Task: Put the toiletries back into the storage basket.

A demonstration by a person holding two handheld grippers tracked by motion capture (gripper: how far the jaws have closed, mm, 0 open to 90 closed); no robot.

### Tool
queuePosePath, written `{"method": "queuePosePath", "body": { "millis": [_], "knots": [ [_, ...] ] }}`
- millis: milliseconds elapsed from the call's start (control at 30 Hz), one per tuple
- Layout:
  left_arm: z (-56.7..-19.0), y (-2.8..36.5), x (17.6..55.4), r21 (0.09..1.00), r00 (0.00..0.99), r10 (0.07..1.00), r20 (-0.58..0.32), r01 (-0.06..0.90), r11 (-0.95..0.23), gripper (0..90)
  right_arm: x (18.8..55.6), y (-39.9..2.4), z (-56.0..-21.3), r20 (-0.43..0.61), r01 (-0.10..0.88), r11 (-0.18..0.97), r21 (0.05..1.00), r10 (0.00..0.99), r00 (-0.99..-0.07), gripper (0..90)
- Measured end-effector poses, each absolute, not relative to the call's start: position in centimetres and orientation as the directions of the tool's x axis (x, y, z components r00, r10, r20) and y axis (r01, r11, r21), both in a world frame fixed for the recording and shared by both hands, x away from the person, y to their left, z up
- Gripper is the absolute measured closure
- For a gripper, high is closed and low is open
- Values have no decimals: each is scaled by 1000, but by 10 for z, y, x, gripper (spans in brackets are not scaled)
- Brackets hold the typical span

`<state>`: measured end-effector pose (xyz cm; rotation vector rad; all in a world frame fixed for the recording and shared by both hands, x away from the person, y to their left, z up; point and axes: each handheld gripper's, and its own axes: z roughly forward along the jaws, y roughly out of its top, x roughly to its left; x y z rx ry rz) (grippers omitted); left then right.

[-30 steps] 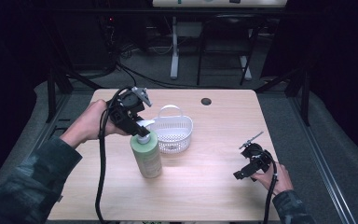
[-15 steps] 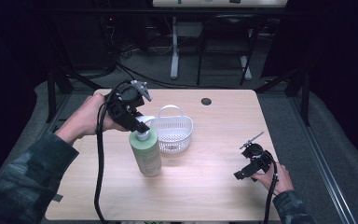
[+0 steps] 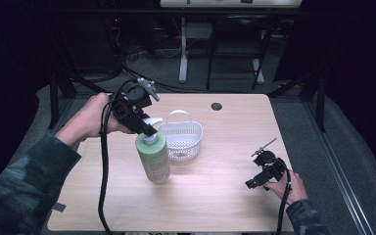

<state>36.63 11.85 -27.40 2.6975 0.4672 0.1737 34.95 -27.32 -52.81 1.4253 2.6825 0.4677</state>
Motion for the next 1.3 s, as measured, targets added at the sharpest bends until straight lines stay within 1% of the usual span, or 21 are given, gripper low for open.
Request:
{"method": "queuePosePath", "body": {
  "millis": [167,500,533,667,1300],
  "knots": [
    [-271,118,367,407,935,352,52,302,-862,632,350,-275,-529,77,789,537,299,810,-581,0],
    [-267,115,371,405,939,340,55,291,-867,632,347,-277,-529,88,803,517,296,822,-562,0],
    [-266,114,371,404,939,339,57,289,-868,632,347,-278,-530,76,795,529,296,817,-572,0],
    [-262,113,372,408,942,331,59,279,-869,632,345,-280,-530,76,799,523,295,821,-566,0],
    [-241,113,378,427,935,348,63,290,-856,632,345,-281,-531,83,804,518,291,824,-560,0]
  ]
}}
